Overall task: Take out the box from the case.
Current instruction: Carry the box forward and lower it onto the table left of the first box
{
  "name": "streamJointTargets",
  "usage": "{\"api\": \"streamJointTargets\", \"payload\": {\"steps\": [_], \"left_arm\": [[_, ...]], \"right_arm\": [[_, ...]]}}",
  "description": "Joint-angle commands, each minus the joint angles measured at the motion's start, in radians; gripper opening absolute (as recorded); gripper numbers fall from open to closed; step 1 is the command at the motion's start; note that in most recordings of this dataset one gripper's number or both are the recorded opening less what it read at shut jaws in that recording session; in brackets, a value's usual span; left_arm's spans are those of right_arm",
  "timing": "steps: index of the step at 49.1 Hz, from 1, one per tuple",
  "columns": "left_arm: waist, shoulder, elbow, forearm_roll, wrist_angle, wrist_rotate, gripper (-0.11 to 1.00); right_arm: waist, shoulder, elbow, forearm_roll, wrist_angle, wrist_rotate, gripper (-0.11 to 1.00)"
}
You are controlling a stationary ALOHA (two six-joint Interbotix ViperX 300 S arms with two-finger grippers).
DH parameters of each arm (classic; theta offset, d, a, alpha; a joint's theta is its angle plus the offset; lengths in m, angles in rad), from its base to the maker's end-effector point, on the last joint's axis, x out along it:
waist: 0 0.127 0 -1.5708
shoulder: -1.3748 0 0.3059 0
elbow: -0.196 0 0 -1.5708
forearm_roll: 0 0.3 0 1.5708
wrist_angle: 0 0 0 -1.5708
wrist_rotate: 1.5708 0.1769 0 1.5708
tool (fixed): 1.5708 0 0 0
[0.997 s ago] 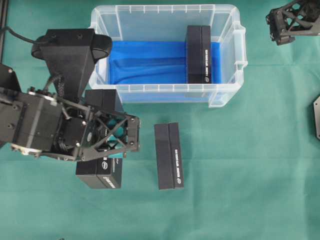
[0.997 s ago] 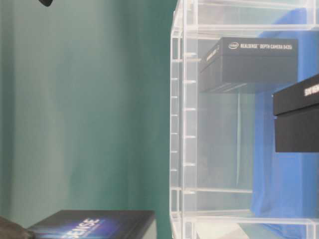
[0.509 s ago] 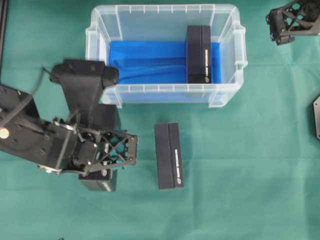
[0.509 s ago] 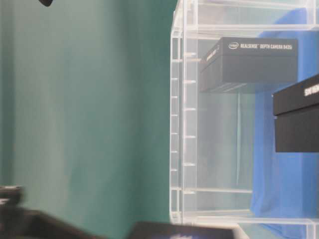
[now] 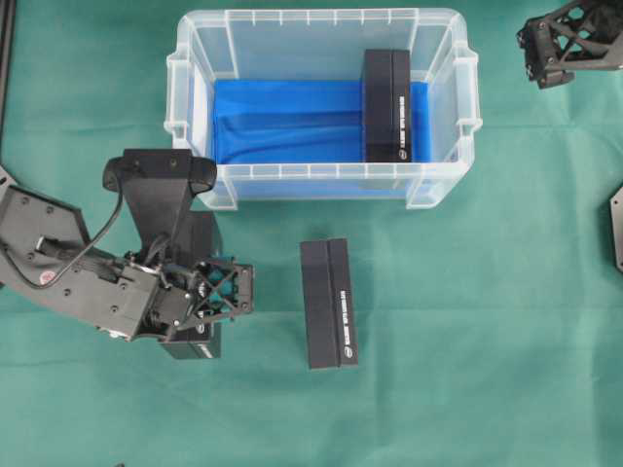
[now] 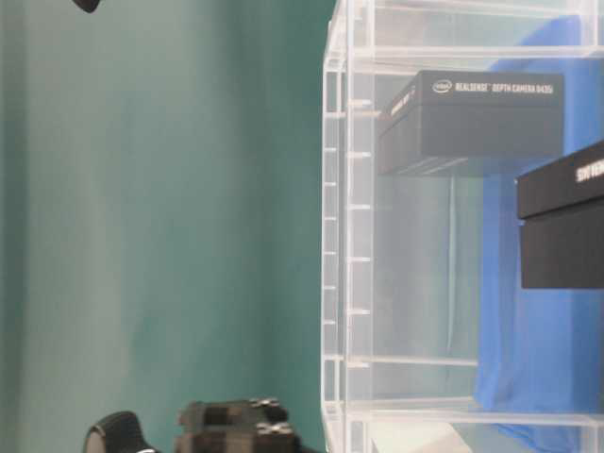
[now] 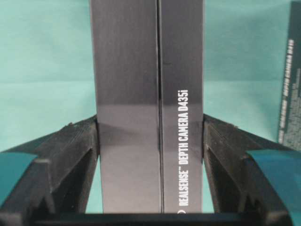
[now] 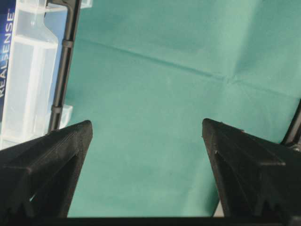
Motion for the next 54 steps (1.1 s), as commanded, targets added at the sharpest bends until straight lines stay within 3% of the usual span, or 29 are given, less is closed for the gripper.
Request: {"api": "streamJointTargets", "payload": {"steps": [1, 10, 54], "left_arm": [[-0.005, -0.012, 0.011, 0.014, -0.063, -0.002, 0.61], [-0.005, 0.029, 0.025, 0.014, -0.140, -0.002, 0.61], [-0.003, 0.031, 0.029, -0.003, -0.189, 0.003, 0.61]], "right_arm": [[0.002, -0.012, -0.011, 0.000, -0.005, -0.002, 0.91], [0.003, -0.012, -0.011, 0.000, -0.003, -0.002, 0.91], [0.009, -0.012, -0.011, 0.002, -0.002, -0.002, 0.91]]}}
